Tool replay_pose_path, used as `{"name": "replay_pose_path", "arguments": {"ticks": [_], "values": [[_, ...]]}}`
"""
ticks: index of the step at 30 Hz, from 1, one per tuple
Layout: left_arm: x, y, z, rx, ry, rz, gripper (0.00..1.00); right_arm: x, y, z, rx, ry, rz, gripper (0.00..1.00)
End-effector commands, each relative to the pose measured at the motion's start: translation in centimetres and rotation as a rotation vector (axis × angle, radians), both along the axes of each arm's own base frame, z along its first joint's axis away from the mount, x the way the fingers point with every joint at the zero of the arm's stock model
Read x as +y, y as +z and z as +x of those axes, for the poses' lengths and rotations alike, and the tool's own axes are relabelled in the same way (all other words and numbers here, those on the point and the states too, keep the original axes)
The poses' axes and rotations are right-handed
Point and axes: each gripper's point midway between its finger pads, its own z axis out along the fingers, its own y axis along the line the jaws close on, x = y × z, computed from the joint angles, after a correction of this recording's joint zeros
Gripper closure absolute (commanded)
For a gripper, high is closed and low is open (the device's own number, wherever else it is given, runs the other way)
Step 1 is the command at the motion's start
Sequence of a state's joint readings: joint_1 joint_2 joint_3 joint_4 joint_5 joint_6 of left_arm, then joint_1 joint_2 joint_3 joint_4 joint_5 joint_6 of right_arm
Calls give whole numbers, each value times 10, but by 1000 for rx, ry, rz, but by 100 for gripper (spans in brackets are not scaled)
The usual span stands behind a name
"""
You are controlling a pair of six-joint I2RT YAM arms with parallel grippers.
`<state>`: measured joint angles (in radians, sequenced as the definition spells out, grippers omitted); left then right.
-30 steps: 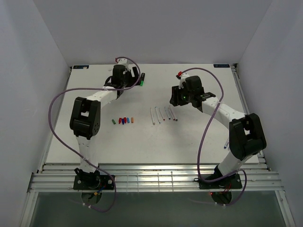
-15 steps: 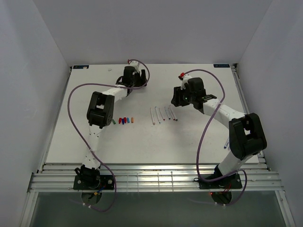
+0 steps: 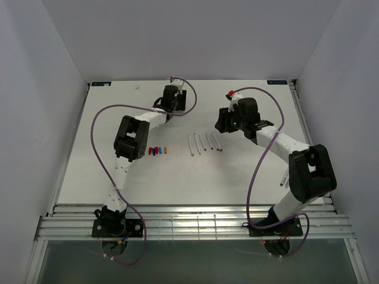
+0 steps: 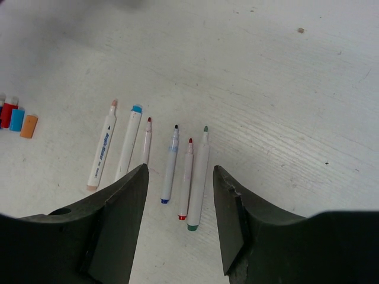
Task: Open the pen caps
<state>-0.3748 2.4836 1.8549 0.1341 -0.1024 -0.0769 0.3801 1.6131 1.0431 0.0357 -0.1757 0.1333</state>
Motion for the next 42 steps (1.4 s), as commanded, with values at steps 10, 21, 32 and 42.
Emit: {"name": "replay_pose_path", "arguments": {"ticks": [10,21,32,42], "values": [[6,-22,-16,49,75,126,61,-1,33,-1,-87,-2,55,46],[10,40,-8,-28,138,69,100,0,35,-10,-78,9,71,46],[-4,159,-123,2,-16,-292,100,38,56,-36,80,163,266,45],[-31,210,-270,-38,-262,-517,100,79,118,-96,167,373,638,34]]}}
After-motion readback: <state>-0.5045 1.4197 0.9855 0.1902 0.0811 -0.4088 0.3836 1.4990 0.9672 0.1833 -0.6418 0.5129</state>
